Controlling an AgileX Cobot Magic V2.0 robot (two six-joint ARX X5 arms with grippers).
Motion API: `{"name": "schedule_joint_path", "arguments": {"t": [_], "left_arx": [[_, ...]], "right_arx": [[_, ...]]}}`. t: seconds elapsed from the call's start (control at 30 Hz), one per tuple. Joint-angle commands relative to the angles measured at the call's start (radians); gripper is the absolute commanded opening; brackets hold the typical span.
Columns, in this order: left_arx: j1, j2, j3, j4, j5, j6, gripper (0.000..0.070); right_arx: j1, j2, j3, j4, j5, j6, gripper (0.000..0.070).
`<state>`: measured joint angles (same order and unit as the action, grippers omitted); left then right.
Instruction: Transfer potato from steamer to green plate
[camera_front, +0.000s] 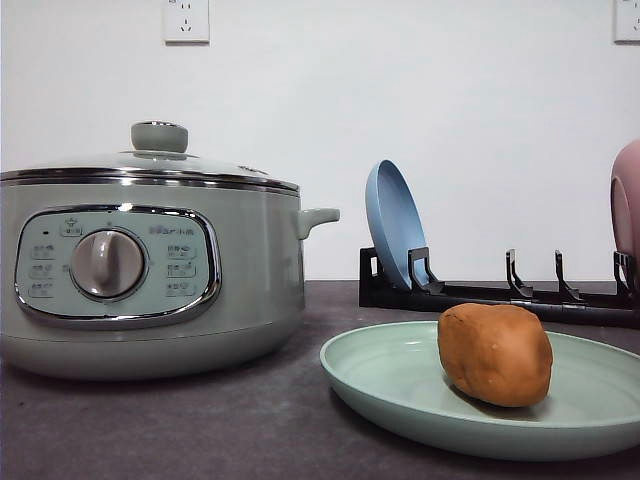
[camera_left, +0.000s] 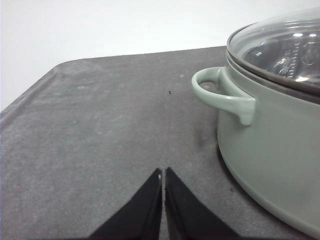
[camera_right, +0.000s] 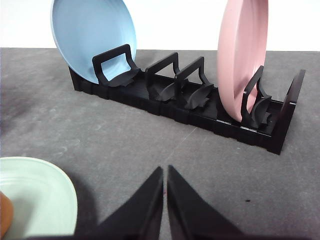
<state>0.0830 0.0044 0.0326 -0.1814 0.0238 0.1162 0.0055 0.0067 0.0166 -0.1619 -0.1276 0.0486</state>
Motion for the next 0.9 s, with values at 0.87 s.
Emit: {"name": "schedule_joint_path", "arguments": {"t": [0.87], "left_arx": [[0.003, -0.001, -0.021, -0.007, -0.002, -0.005, 0.0001]], "right_arx": [[-0.001, -0.003, -0.005, 0.005, 0.0, -0.004, 0.0]]}}
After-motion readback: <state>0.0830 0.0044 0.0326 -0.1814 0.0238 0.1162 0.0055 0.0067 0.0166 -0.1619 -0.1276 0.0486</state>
